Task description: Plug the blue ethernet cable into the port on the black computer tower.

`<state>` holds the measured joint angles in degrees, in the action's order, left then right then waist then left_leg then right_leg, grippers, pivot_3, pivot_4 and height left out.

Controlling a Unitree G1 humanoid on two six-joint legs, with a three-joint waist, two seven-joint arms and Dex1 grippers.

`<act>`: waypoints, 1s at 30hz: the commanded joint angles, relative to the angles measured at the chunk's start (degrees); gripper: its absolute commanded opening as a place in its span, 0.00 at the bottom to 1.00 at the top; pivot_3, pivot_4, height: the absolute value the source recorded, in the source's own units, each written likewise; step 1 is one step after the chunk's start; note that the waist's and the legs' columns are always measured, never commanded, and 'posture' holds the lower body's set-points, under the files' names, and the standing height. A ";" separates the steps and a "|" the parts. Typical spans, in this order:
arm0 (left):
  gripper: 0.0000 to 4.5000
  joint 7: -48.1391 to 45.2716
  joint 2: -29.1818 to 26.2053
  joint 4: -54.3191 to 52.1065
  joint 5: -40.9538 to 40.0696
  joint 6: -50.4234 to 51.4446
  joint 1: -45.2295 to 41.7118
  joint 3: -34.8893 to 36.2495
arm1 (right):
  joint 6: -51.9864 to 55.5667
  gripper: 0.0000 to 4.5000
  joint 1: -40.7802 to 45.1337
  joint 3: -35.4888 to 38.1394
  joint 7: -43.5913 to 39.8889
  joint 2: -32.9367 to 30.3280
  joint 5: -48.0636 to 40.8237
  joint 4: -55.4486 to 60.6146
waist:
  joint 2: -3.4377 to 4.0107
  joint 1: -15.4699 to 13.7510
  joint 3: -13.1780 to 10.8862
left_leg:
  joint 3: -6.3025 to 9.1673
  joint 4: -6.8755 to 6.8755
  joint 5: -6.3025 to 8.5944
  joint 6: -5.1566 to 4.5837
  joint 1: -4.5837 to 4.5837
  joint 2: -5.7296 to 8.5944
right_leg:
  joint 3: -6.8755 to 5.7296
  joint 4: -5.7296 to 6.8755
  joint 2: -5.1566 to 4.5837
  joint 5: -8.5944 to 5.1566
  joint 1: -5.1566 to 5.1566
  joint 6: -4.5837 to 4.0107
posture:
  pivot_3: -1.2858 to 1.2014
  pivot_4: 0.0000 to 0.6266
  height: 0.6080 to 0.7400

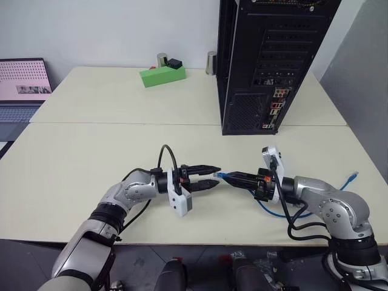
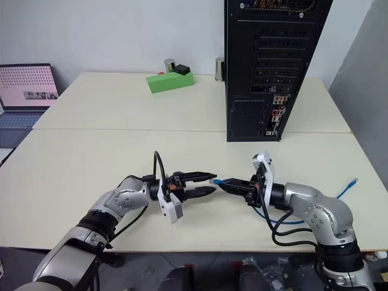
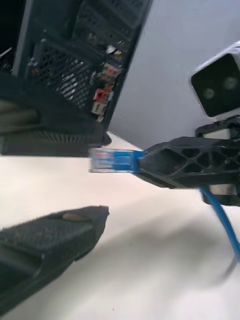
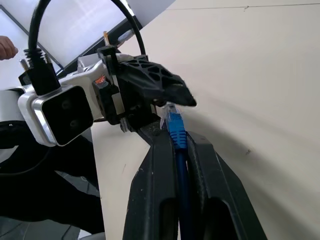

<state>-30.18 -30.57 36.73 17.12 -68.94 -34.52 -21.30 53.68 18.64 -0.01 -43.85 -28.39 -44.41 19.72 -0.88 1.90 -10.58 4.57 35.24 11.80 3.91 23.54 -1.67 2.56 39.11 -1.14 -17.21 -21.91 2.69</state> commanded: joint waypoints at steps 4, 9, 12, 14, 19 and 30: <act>0.80 -9.90 0.28 -14.14 -22.51 27.12 7.81 2.27 | -7.95 0.00 -3.97 6.54 5.21 -1.91 4.62 4.89 | 0.00 0.00 0.00 | 0.02 -0.01 0.00 0.00 0.01 -0.01 | -0.01 0.01 0.00 0.00 -0.01 0.00 | 0.52 0.24 1.00; 0.95 -6.74 4.19 -25.30 -28.58 51.32 8.75 5.79 | -13.24 0.00 -6.69 9.70 16.09 0.06 12.04 8.91 | 0.00 -0.10 0.00 | 0.04 0.01 0.00 0.00 0.04 0.00 | -0.02 0.02 -0.01 0.00 0.00 0.00 | 0.52 0.24 1.00; 0.95 -0.68 9.06 -28.64 -28.61 64.21 5.92 7.76 | -15.70 0.00 -4.67 7.81 26.96 4.09 20.19 9.15 | 0.00 -0.04 0.00 | 0.06 0.02 0.00 0.00 0.02 -0.01 | -0.03 0.04 0.01 0.00 0.00 0.01 | 0.52 0.24 1.00; 0.95 2.86 11.93 -29.66 -28.20 70.57 3.96 8.68 | -17.15 0.00 -2.42 7.00 33.29 7.38 24.75 7.26 | 0.00 0.05 0.00 | 0.06 0.02 0.00 0.01 0.01 -0.01 | -0.02 0.05 0.03 0.00 0.00 0.01 | 0.52 0.24 1.00; 0.95 8.18 16.68 -29.64 -25.60 79.36 0.45 9.32 | -19.49 0.00 2.17 6.13 40.90 13.66 30.27 2.46 | 0.02 0.31 0.01 | 0.05 -0.02 -0.01 0.02 0.00 -0.01 | 0.01 0.07 0.03 -0.01 -0.05 0.00 | 0.52 0.24 1.00; 0.95 10.42 23.25 -29.47 -21.11 84.38 -3.25 7.85 | -24.37 0.00 11.95 9.30 46.64 19.73 32.80 -10.62 | 0.02 -0.06 0.01 | 0.00 -0.02 -0.02 0.03 0.08 0.01 | 0.03 0.00 0.00 0.00 -0.09 -0.01 | 0.52 0.24 1.00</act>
<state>-18.42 -7.80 9.35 -4.04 15.09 -36.19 -13.23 31.62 28.99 8.03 2.30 -8.53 -12.31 9.31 -0.86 1.84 -10.57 4.57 35.22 11.78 3.94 23.62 -1.66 2.60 39.11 -1.13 -17.21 -22.01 2.68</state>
